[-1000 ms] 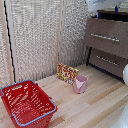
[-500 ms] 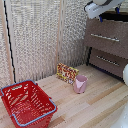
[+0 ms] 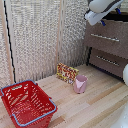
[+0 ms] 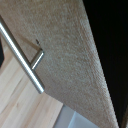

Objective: Transport the gripper mindfully toward the orange-red bowl and clasp it to elevate with ease. Ensure your robot's arm aligns efficiently with the top drawer's opening. Carefully slide the orange-red bowl into the designated spot with precision. After confirmation, withdraw the gripper gently. Close the drawer smoothly by transitioning the gripper to its handle.

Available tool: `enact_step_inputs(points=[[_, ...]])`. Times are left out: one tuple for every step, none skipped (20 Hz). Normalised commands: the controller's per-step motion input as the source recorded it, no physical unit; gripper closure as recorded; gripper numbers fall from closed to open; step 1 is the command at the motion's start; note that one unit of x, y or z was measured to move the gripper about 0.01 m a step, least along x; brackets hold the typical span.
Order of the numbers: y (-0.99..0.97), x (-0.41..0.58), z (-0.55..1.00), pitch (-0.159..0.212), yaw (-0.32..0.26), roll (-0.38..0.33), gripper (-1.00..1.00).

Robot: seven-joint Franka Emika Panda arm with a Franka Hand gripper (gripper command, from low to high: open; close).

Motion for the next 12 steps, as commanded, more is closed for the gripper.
enact_step_inputs(points=[[0.13, 0.146, -0.38, 0.085, 0.158, -0.355, -1.00], [0.11, 0.169, -0.40, 0.077, 0.167, -0.350, -1.00], [0.09, 0.174, -0.40, 0.073, 0.175, -0.350, -1.00], [0.08, 0.189, -0.41, 0.069, 0.179, -0.348, -1.00], [0.07, 0.194, -0.41, 0.065, 0.183, -0.348, -1.00], [0.06, 0.203, -0.42, 0.063, 0.186, -0.346, -1.00], [0.05, 0.214, -0.42, 0.062, 0.189, -0.344, -1.00], [0.03, 0.237, -0.44, 0.054, 0.200, -0.341, -1.00], [0.00, 0.260, -0.45, 0.033, 0.220, -0.345, -1.00], [0.00, 0.229, -0.42, 0.020, 0.222, -0.358, -1.00], [0.00, 0.194, -0.40, 0.015, 0.219, -0.366, -1.00], [0.00, 0.180, -0.38, 0.016, 0.215, -0.370, -1.00]])
